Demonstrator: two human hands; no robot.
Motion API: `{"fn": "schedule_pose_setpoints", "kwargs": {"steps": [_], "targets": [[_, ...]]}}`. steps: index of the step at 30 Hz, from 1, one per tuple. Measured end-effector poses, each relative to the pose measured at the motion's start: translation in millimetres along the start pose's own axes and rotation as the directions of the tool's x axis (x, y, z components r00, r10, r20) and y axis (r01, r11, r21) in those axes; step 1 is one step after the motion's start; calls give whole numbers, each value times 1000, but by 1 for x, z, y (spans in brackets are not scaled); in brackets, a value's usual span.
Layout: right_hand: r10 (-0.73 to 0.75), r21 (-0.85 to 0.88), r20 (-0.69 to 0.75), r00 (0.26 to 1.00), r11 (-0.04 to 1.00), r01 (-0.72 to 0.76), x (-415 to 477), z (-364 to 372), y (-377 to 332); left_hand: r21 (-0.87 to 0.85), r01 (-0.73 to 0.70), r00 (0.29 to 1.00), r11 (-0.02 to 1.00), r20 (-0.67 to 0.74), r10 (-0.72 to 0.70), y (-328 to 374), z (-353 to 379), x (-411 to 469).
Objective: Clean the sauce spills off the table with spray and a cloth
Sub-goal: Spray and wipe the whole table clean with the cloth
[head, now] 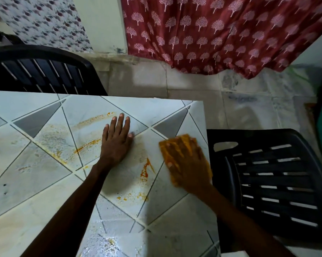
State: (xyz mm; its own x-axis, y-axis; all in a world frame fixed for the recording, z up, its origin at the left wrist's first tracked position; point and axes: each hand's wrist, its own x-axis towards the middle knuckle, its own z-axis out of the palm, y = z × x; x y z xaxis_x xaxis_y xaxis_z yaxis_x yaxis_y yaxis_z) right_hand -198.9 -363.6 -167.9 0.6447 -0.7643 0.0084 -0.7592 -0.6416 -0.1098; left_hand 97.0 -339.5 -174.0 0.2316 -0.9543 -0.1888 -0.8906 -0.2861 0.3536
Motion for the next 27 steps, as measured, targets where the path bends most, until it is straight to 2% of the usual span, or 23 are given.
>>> {"fn": "schedule_pose_setpoints", "kwargs": {"steps": [3,6,8,11,15,18,20,23,25,27], "targets": [[168,-14,-14,986,986,-168,48,-4,45,48,19,1000,999,-5,-19,1,-2,-1],[406,66,-37,913,913,-403,134,-7,20,78,14,999,997,-37,-11,-6,-2,0],[429,90,-15,903,900,-426,146,-3,-5,74,19,999,997,-36,-17,-10,1,-1],[299,61,-48,953,953,-296,77,5,-28,68,29,999,997,-24,-27,-9,2,-1],[363,126,-1,932,924,-360,-67,-1,-52,27,12,1000,1000,-7,-11,3,-1,1],[329,73,60,942,940,-333,-123,-8,-49,21,48,999,999,-24,-48,20,-6,-7],[317,91,79,945,942,-324,-96,-11,-32,62,-55,997,997,-49,58,42,-3,-19],[384,96,49,922,917,-387,5,0,10,120,-226,974,967,16,225,72,16,-36],[470,151,41,882,869,-471,73,1,37,125,-225,973,966,76,217,78,29,-42],[498,143,33,867,856,-497,99,0,43,145,-222,974,964,66,215,75,36,-42]]}}
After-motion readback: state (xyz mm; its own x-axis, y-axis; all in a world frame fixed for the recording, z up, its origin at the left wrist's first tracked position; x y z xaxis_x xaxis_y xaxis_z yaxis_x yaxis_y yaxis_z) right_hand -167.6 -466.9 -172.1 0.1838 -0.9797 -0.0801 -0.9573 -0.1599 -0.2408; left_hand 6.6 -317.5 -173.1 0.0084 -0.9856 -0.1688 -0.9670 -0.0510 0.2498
